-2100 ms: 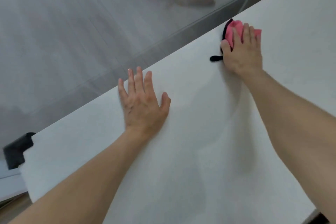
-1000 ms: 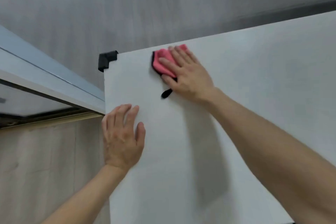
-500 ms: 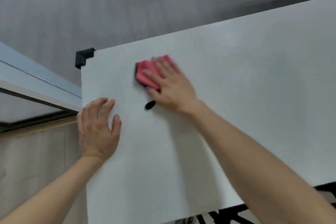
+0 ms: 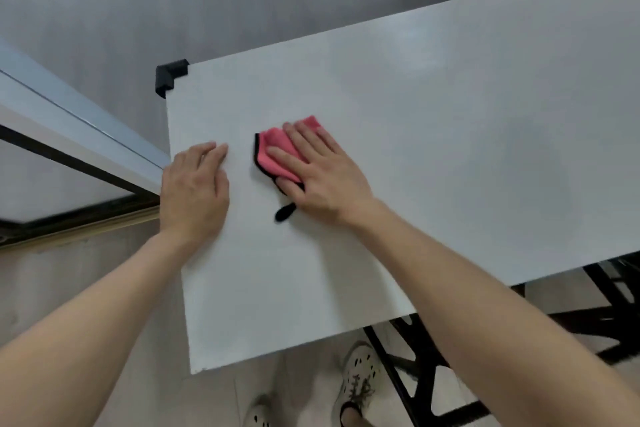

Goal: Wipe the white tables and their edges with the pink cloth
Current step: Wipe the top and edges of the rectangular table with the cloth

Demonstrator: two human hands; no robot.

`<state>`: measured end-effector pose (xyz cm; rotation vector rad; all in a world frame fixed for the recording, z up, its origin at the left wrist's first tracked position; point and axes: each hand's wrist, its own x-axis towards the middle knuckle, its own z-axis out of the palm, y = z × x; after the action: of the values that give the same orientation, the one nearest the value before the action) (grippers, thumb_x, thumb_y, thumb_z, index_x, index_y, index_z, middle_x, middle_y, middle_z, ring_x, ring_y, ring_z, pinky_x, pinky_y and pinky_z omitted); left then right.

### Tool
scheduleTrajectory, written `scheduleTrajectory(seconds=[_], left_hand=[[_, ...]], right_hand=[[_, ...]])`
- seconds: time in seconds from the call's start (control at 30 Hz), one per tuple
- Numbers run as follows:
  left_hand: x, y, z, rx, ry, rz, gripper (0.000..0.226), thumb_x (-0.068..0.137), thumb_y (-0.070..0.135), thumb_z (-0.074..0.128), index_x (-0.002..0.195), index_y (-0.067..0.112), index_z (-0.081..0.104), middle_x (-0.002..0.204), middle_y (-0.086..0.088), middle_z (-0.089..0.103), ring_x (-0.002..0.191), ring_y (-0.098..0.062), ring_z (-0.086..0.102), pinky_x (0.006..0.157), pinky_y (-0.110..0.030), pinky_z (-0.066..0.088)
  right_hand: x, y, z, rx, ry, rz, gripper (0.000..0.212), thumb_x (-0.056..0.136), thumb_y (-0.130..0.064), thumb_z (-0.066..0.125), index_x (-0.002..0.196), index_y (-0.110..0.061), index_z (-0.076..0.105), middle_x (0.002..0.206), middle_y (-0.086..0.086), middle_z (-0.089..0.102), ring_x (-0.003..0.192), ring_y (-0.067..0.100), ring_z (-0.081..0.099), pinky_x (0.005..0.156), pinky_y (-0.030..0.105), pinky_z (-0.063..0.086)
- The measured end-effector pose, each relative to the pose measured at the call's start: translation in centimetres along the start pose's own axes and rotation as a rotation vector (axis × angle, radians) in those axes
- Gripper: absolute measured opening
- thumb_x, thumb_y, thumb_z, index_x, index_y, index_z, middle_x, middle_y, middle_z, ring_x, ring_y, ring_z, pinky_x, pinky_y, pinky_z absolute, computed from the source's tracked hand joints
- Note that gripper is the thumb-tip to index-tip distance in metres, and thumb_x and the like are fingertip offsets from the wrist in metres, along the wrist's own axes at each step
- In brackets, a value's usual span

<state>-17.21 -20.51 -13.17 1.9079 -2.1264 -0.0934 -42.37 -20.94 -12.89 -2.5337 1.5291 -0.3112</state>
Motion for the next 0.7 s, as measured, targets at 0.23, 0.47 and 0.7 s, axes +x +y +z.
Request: scheduleTrajectory(seconds=[0.23,0.47,0.7], left_hand=[[-5.3,-1.9,-4.2,-0.141,-0.076,0.071,0.032,0.102,0.011,0.062,0.133,0.013,0.069,0.139,-0.005,0.065,0.130,-0.030,0.057,0.114,-0.051,0.045],[-12.8,-6.3,-6.2,-0.164,-0.124,0.072,0.029,0.103,0.018,0.057,0.129,0.022,0.069,0.129,0.003,0.066,0.122,-0.021,0.058,0.098,-0.044,0.052],[-16.0,-5.7,-5.8,-0.264,-0.167,0.107,0.024,0.105,0.022,0.060,0.127,0.023,0.070,0.136,0.008,0.064,0.124,-0.016,0.058,0.097,-0.035,0.048]], right_hand=[[-11.9,11.5,-5.2,-0.098,0.040,0.954,0.085,0.098,-0.067,0.009,0.172,-0.027,0.022,0.180,0.016,0.006,0.167,0.032,0.003,0.134,0.052,-0.001],[-2.2,-17.8,3.4,-0.024,-0.055,0.280,0.063,0.110,-0.053,0.029,0.169,-0.035,0.031,0.180,0.011,0.012,0.168,0.028,0.004,0.134,0.048,-0.006],[-19.8,-6.1,-1.2,-0.079,0.011,0.714,0.075,0.104,-0.070,0.015,0.172,-0.038,0.019,0.182,0.001,-0.001,0.168,0.017,-0.006,0.136,0.045,-0.004]])
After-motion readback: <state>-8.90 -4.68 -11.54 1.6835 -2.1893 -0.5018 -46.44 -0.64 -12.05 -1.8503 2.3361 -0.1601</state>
